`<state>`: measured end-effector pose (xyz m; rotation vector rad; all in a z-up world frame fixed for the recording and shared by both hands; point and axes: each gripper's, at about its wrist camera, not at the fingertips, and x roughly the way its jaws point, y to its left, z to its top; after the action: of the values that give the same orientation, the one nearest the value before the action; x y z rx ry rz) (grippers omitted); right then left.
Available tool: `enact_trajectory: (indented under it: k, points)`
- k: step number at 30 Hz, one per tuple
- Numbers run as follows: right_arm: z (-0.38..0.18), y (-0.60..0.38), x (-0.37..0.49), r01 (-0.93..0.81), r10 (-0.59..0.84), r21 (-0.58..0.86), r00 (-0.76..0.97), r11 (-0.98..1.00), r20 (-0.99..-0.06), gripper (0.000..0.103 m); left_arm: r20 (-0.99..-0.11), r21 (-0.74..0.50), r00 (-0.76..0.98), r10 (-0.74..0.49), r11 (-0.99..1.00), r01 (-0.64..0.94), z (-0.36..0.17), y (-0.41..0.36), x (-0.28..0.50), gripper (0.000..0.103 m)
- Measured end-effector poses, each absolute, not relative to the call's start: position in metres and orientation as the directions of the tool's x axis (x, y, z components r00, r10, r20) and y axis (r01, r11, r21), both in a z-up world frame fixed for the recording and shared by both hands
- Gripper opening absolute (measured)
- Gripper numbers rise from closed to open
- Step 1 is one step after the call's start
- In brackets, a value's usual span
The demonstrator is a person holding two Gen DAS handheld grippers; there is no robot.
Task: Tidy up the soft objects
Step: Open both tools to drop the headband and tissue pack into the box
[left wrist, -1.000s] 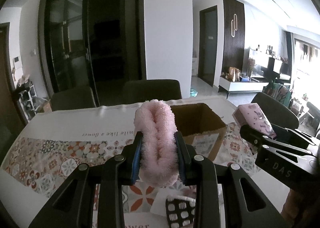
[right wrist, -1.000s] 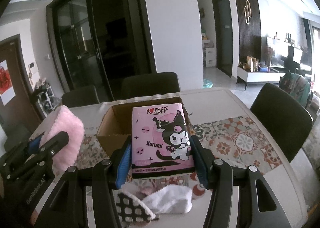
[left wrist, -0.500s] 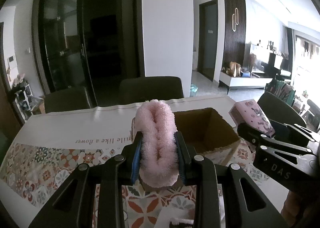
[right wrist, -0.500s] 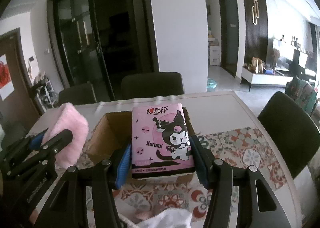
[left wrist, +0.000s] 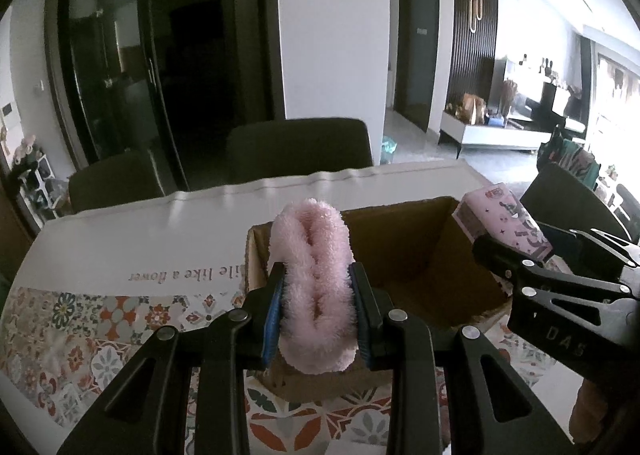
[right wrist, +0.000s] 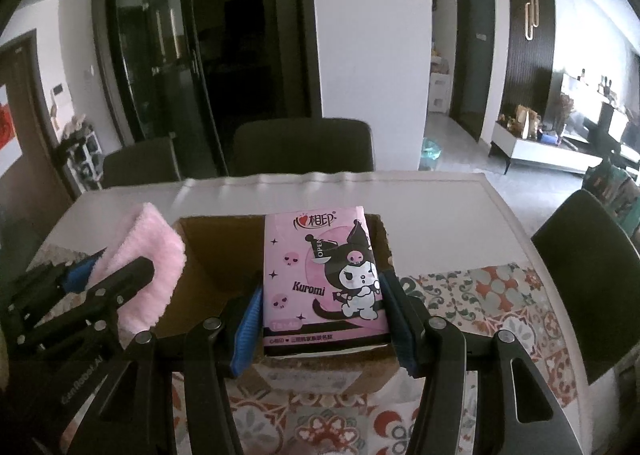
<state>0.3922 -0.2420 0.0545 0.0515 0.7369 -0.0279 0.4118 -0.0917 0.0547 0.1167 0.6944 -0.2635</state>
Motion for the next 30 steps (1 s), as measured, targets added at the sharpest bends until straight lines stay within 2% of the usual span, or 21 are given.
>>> enact_trajectory:
  k: [10,19,22,26,27,29,30]
  points:
    - [0.031,-0.246,0.422,0.031,-0.005,0.022,0.684,0.999,-0.730,0.057,-0.713,0.044,0.675,-0.192,0.947,0.317,0.032,-0.105,0.438,0.035]
    - [0.031,-0.248,0.425,0.051,-0.028,0.010,0.686,0.999,-0.727,0.058,-0.720,0.047,0.669,-0.184,0.949,0.311,0.025,-0.105,0.438,0.060]
    - [0.033,-0.251,0.422,0.066,-0.031,0.020,0.689,0.998,-0.724,0.058,-0.712,0.047,0.676,-0.190,0.948,0.316,0.030,-0.104,0.434,0.062]
    - [0.037,-0.253,0.415,0.072,-0.023,0.037,0.693,0.997,-0.720,0.058,-0.707,0.045,0.680,-0.193,0.948,0.316,0.038,-0.102,0.430,0.069]
    - [0.039,-0.254,0.414,0.075,-0.025,0.037,0.695,0.996,-0.719,0.058,-0.707,0.041,0.679,-0.197,0.947,0.317,0.041,-0.102,0.429,0.072]
    - [0.044,-0.254,0.410,0.080,-0.031,0.035,0.701,0.996,-0.712,0.058,-0.712,0.025,0.672,-0.206,0.948,0.317,0.046,-0.100,0.427,0.083]
    - [0.046,-0.253,0.408,0.083,-0.037,0.029,0.703,0.996,-0.711,0.058,-0.714,0.021,0.669,-0.208,0.948,0.318,0.049,-0.100,0.427,0.084]
